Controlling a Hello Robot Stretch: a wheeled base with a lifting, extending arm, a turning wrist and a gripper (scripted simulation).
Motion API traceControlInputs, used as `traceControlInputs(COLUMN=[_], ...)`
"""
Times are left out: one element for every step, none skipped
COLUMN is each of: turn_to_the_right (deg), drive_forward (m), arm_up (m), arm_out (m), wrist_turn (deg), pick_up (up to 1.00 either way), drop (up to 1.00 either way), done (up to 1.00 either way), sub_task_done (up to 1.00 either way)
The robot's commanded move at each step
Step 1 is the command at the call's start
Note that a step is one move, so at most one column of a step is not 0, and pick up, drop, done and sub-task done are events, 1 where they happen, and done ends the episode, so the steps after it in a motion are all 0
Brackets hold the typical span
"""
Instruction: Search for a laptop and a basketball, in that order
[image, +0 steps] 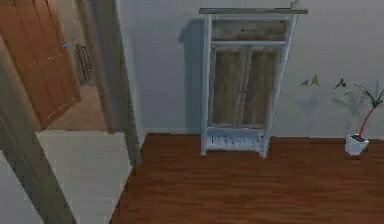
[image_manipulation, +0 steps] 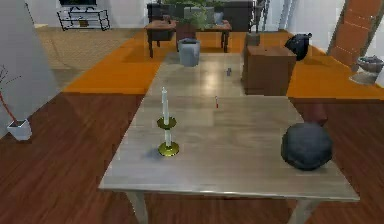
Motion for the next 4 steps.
traceControlInputs(turn_to_the_right=[0.0,-45.0,-6.0,0.0], drive_forward=[0.75,0.0,0.0,0.4], arm_up=[0.0,0.0,0.0,0.0], arm_out=[0.0,0.0,0.0,0.0], wrist_turn=[0.0,0.0,0.0,0.0], pick_up=[0.0,0.0,0.0,0.0], drop=[0.0,0.0,0.0,0.0], done=[0.0,0.0,0.0,0.0], sub_task_done=[0.0,0.0,0.0,0.0])
